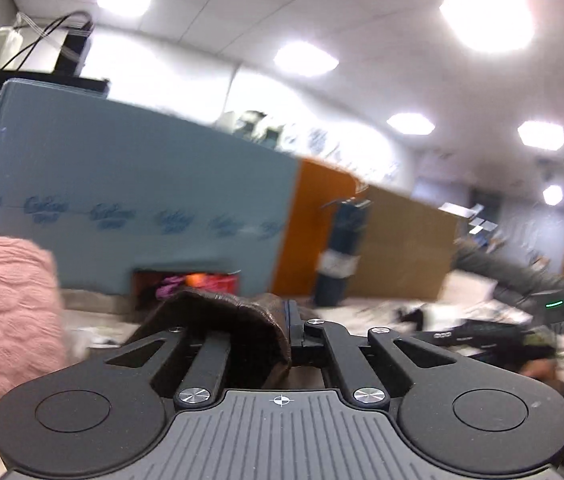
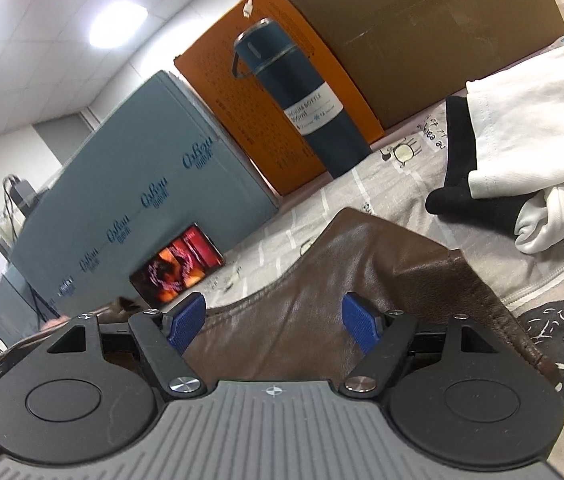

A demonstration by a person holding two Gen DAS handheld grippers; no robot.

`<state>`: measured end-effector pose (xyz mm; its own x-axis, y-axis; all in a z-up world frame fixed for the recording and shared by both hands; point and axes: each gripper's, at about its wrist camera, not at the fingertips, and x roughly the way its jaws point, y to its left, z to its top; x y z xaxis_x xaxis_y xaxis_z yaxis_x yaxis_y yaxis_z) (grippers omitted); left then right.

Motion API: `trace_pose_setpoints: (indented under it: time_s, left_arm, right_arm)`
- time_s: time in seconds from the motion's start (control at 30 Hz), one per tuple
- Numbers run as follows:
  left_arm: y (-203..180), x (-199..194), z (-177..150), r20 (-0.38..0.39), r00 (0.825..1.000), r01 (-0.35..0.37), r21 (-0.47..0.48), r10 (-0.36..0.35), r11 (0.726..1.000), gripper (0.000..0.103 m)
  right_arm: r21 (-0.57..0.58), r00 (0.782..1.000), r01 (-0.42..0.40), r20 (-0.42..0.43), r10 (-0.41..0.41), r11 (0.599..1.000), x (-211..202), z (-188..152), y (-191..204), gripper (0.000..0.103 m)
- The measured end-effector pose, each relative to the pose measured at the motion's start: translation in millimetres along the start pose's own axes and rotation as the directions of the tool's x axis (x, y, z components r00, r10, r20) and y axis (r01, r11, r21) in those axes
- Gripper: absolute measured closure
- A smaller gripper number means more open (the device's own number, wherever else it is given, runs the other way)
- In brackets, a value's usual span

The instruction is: Fold clothes

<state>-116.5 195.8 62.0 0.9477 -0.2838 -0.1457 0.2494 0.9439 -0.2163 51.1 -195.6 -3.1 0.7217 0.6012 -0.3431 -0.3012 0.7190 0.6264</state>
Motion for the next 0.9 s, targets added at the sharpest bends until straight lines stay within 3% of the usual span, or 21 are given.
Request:
trace_pose_setpoints:
  time_s: [0.17,0.27,0.47,0.63,0.77,0.9]
  left_arm:
    - [-42,-53,-15,0.076,0.99,0.112,0.076,-0.118,0.991,0.101]
    - [-55,-87,-31,0.123,0.96,0.234,0.126,-0.25,0.964,0.101]
    - [-71,-120,-55,0.029,0.927,0.368,0.124,-0.374,0.921,0.101]
    - [-68,-135,-69,0.002,0.913,0.408,0.038,-0.408,0.912,0.101]
    - [-55,-142,-78,0.016,0.922,0.386,-0.022,-0.386,0.922,0.101]
    - [-48,-139,-86,0.011,0.928,0.373,-0.049,-0.373,0.926,0.101]
  right_arm:
    - [0.105,0.996,-0.086,0.043,0.082,0.991,-22,4,-3,0.029]
    - [0.132,0.991,-0.13,0.031,0.127,0.983,-34,2,2,0.029]
    - [0.178,0.983,-0.184,0.042,0.18,0.967,-62,-1,2,0.025]
    - [0.129,0.981,-0.191,0.072,0.183,0.973,-89,-6,7,0.018]
    - [0.118,0.974,-0.208,0.111,0.196,0.971,-105,-7,9,0.016]
    - [0.128,0.98,-0.171,0.127,0.155,0.977,-115,-9,8,0.016]
